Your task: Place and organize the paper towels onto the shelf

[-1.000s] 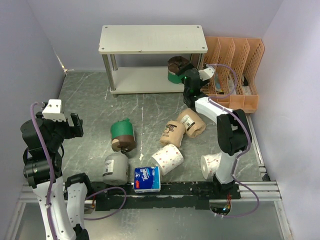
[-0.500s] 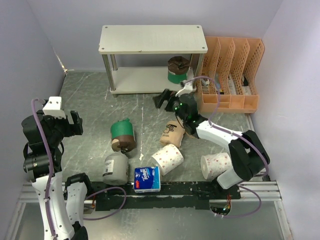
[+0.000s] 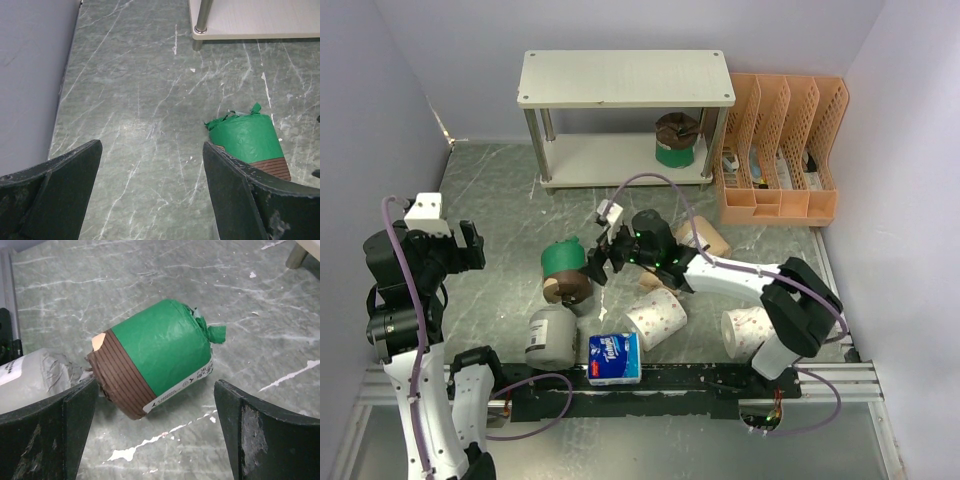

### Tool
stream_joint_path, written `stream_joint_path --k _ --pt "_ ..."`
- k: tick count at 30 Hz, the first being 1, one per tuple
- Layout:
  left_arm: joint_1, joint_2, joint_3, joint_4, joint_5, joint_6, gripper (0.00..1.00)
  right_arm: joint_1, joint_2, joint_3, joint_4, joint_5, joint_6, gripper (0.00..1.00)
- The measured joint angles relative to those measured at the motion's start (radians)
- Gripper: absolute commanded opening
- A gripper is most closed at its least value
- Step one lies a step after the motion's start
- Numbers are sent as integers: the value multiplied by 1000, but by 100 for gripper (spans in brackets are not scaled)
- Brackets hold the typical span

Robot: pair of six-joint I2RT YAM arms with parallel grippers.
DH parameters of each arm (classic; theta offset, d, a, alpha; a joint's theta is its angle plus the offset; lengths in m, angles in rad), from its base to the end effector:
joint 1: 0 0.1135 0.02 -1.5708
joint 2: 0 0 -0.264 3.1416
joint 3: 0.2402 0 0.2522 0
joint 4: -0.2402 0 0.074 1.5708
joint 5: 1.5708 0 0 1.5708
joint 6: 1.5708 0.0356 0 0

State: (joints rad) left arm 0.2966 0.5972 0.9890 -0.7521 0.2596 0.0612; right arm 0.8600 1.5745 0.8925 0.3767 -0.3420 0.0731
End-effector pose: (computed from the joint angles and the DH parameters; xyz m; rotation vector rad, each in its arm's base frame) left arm 0.1046 0.0224 0.3727 -0.0530 1.9178 -0.0102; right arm 0.2203 0.2742 0.2373 -0.9792 1.7126 0.9474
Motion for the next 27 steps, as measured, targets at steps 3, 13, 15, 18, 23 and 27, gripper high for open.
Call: stream_joint_path --k 3,13,15,18,23,27 --pt "0 -9 0 0 -5 -2 93 24 55 53 -25 12 -32 96" --pt "1 -22 0 0 -8 -2 94 169 161 103 -100 127 -101 94" --pt "1 -22 0 0 -8 -2 93 172 166 108 -108 147 -107 93" --pt "1 -22 0 0 -8 -2 94 174 173 122 -114 178 -117 89" --pt "1 -22 0 0 -8 -2 94 185 214 174 -123 236 -136 83" --pt "1 -23 0 0 -8 -2 94 196 259 220 -137 283 -149 73"
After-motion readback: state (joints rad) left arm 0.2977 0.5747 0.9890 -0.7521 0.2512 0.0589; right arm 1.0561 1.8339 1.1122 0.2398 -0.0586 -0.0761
